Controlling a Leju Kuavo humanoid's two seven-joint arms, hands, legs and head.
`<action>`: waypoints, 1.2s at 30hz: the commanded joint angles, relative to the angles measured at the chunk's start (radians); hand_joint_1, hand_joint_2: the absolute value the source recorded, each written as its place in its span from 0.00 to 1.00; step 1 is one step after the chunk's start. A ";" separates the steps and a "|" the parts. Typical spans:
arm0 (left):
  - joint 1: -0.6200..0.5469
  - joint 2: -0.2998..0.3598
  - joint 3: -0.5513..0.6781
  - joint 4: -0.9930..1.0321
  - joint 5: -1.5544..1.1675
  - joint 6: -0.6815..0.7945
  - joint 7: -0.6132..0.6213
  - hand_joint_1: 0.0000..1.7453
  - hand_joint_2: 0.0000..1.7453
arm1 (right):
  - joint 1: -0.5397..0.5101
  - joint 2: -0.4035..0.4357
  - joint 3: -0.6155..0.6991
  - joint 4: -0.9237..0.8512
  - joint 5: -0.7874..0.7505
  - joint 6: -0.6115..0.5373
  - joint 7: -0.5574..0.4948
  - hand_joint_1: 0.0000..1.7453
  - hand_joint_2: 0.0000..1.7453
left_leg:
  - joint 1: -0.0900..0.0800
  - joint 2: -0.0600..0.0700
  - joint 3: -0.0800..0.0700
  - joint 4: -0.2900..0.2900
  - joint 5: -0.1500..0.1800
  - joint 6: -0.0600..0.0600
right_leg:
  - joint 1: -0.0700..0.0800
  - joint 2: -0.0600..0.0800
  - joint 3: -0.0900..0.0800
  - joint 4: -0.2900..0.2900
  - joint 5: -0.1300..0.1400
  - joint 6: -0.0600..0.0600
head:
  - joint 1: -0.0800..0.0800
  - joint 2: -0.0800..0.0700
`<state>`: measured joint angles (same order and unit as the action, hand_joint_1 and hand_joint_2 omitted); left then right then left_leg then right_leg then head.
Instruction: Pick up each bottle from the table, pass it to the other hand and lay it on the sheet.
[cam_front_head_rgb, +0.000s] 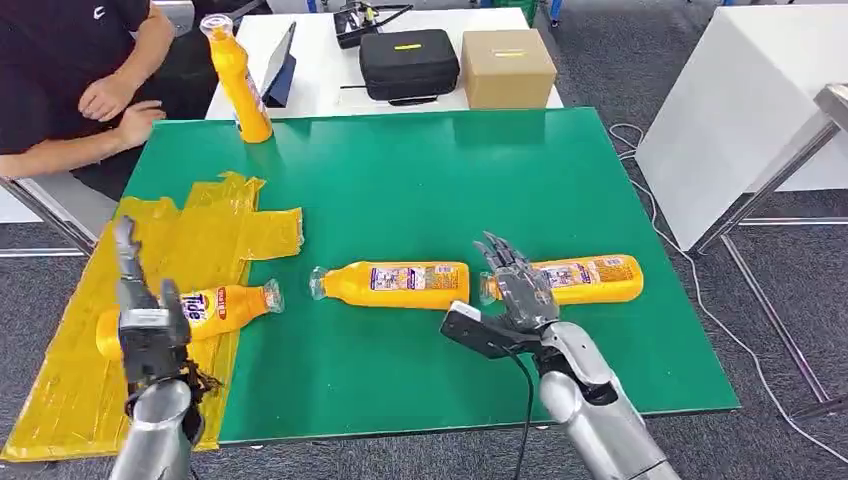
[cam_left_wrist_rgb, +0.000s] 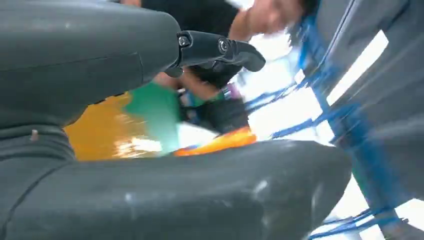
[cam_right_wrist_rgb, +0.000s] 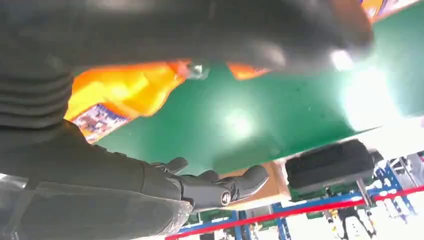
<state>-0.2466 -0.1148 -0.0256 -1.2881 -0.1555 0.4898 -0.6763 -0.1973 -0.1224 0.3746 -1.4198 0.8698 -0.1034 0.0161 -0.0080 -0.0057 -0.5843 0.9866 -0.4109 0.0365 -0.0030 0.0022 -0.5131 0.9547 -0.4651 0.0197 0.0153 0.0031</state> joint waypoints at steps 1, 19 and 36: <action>0.149 0.004 -0.018 -0.352 0.076 -0.019 -0.006 0.00 0.00 | -0.136 0.120 0.114 0.241 0.074 0.005 0.055 0.00 1.00 | 0.001 0.008 0.002 -0.001 -0.002 -0.002 | 0.001 0.007 0.000 -0.001 0.001 0.000 | 0.000 0.000; 0.124 0.009 -0.046 -0.317 0.076 -0.019 -0.012 0.00 0.00 | -0.194 0.139 0.132 0.327 0.089 -0.001 0.058 0.00 1.00 | 0.000 0.001 0.000 0.000 0.000 -0.003 | 0.000 0.000 0.000 -0.001 0.000 0.000 | 0.000 0.000; 0.085 0.046 -0.074 -0.283 0.168 -0.015 -0.022 0.00 0.00 | -0.423 0.230 0.287 0.794 0.177 -0.056 0.145 0.00 1.00 | 0.001 0.002 0.001 -0.001 0.001 -0.003 | 0.000 0.001 0.000 0.000 0.000 0.000 | 0.000 0.000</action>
<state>-0.1299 -0.1057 -0.0752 -1.6125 -0.0013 0.4795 -0.7008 -0.4557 0.0636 0.5560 -0.9818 0.9852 -0.1239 0.0910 -0.0072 -0.0061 -0.5857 0.9865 -0.4096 0.0353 -0.0030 0.0018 -0.5147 0.9551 -0.4649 0.0197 0.0153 0.0031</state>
